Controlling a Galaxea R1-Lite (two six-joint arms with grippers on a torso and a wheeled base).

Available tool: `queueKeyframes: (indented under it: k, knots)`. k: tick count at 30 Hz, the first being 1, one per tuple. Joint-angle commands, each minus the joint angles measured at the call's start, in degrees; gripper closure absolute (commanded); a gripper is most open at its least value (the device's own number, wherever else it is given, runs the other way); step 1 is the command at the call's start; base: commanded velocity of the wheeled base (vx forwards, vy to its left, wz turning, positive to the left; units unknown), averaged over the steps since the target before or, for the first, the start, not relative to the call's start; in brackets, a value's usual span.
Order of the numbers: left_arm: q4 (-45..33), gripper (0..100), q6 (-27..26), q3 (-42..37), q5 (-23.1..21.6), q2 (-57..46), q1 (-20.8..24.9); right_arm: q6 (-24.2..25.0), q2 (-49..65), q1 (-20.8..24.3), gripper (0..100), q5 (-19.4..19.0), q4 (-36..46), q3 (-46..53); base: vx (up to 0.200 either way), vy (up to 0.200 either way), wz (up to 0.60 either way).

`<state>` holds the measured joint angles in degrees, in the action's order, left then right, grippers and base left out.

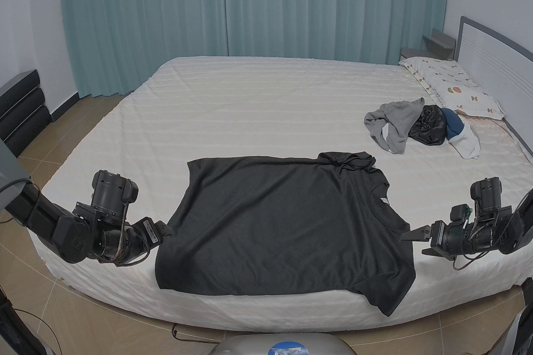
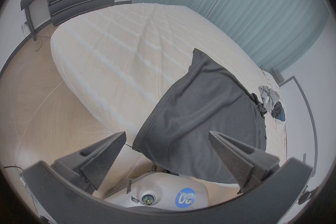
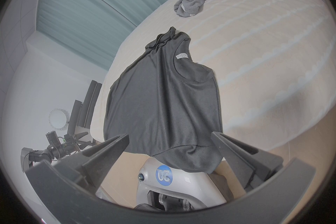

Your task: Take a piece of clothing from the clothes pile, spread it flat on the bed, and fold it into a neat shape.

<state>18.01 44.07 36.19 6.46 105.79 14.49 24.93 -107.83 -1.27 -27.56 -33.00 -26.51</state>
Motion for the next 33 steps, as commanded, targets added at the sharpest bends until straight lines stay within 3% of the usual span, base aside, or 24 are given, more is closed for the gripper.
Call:
queueKeyframes:
  k: [1, 13, 22, 26, 33]
  knots:
    - [0.19, 0, 0.05, 0.28, -0.04, 0.56, -0.17, -0.06, -0.63, 0.21, 0, -0.03, -0.05, 0.15, 0.000, 0.000, 0.00]
    - [0.10, 0, 0.05, 0.72, -0.04, 1.44, -0.17, 0.03, -0.81, 0.56, 0, -0.12, 0.04, 0.24, 0.200, 0.000, 0.00]
    - [0.28, 0, 1.37, 2.21, -0.22, 2.32, -0.87, 0.03, -1.60, 0.65, 0, -0.12, -0.13, -0.12, 0.000, 0.000, 0.00]
    - [0.28, 0, 4.45, 3.44, -1.45, 2.75, -0.87, 0.03, -1.86, 0.65, 0, -0.12, -0.13, -0.38, 0.000, 0.000, 0.00]
    - [0.19, 0, 4.97, 4.50, -4.79, 3.99, -2.28, 0.03, -1.95, 0.65, 0, -0.12, -0.22, -0.47, 0.057, 0.000, 0.00]
